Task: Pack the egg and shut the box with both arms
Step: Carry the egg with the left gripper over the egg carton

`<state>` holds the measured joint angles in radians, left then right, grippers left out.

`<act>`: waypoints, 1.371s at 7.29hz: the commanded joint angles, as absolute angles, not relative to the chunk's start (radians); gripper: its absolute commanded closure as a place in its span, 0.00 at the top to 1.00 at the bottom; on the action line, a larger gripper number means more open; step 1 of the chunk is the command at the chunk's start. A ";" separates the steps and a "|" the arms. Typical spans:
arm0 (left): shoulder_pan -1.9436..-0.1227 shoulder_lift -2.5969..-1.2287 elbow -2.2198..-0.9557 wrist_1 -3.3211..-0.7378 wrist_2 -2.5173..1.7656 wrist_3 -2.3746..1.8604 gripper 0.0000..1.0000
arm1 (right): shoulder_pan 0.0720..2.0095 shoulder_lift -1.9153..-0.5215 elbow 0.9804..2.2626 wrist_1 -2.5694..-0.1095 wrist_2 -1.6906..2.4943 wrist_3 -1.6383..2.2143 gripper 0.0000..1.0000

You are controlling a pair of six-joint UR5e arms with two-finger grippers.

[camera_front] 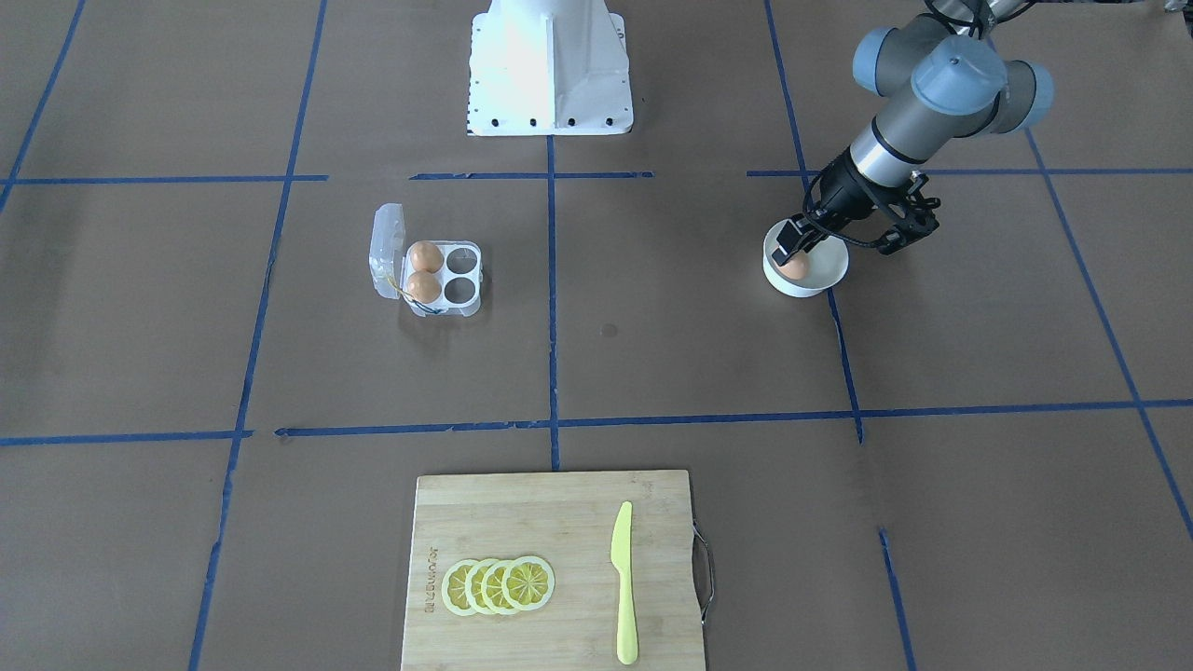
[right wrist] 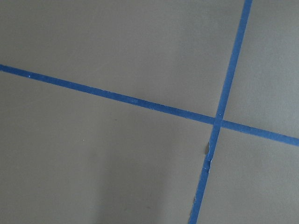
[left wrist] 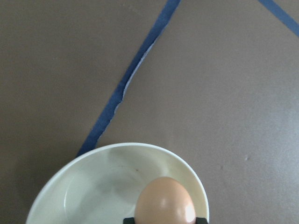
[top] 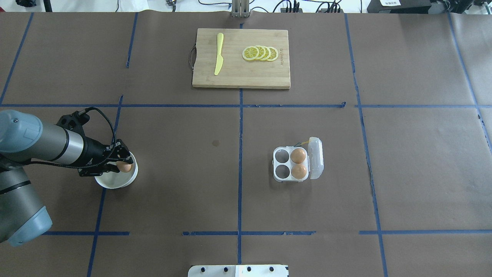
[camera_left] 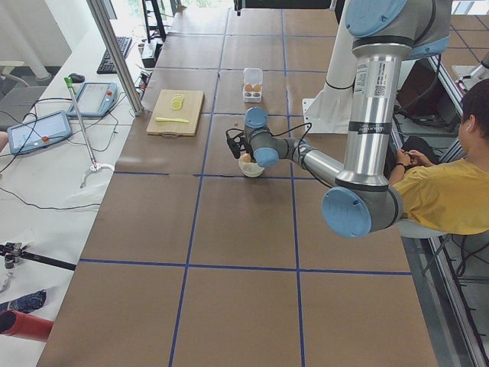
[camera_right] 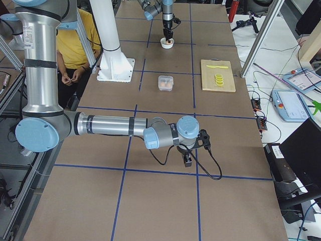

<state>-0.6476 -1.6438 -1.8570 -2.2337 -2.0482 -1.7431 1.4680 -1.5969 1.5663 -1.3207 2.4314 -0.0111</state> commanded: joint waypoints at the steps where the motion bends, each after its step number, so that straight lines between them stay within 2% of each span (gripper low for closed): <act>1: -0.658 -1.655 -1.961 -2.107 -2.048 -1.741 0.00 | 1.468 -1.597 1.566 -1.321 2.431 -0.012 1.00; 3: -0.647 -1.798 -1.924 -2.001 -2.048 -1.741 0.00 | 1.468 -1.595 1.565 -1.321 2.430 -0.012 1.00; 5: -0.588 -2.059 -1.779 -1.892 -1.990 -1.752 0.00 | 1.468 -1.595 1.565 -1.322 2.430 -0.012 1.00; 6: -0.527 -2.112 -1.769 -1.879 -1.938 -1.753 0.00 | 1.468 -1.595 1.565 -1.322 2.430 -0.012 1.00; 8: -0.509 -2.278 -1.644 -1.887 -1.939 -1.750 0.00 | 1.468 -1.595 1.568 -1.321 2.431 -0.011 1.00; 10: -0.474 -2.365 -1.591 -1.893 -1.939 -1.741 0.00 | 1.468 -1.597 1.572 -1.321 2.431 -0.009 1.00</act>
<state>-0.5027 -2.3094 -1.6244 -1.8900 -1.9411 -1.7483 1.4680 -1.5956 1.5699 -1.3208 2.4312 -0.0098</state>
